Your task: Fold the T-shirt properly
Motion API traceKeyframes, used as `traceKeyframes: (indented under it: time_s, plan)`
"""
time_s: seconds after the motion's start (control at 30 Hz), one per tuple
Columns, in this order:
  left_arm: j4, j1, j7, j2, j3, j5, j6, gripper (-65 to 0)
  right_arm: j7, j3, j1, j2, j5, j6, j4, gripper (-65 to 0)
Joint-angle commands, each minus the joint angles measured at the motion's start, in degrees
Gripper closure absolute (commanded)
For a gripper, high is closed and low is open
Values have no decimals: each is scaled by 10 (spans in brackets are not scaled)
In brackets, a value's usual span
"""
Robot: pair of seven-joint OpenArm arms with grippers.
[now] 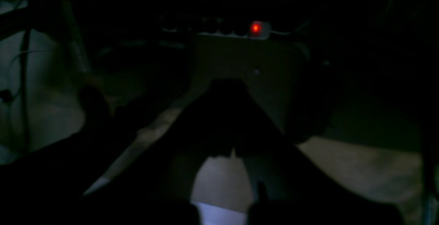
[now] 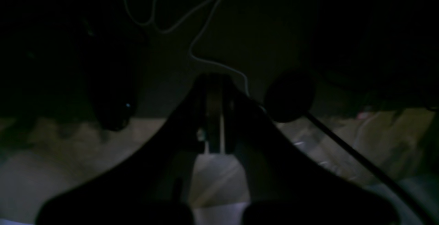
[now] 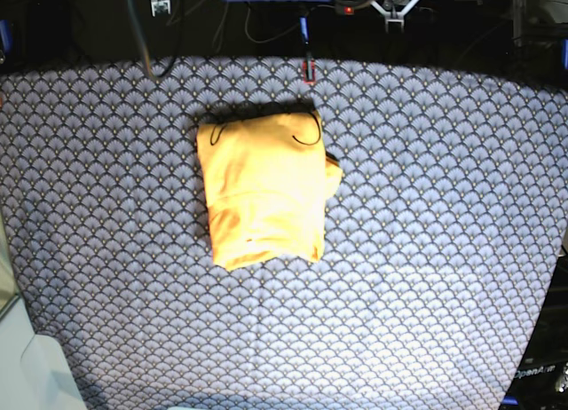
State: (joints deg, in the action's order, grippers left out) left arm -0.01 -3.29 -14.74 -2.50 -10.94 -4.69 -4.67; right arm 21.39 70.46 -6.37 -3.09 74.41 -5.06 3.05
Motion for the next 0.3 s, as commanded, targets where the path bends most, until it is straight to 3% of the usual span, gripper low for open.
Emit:
traceKeyframes:
  time_s: [0.0,0.27]
  plan:
    - [0,1,-2,3,0,-1,0,0,-9,0,-7,-2,-9,-6,0,0]
    - [0,31,24,0,0,-1,1,0,-9,-2,-7,-11,-16,-5,0,0]
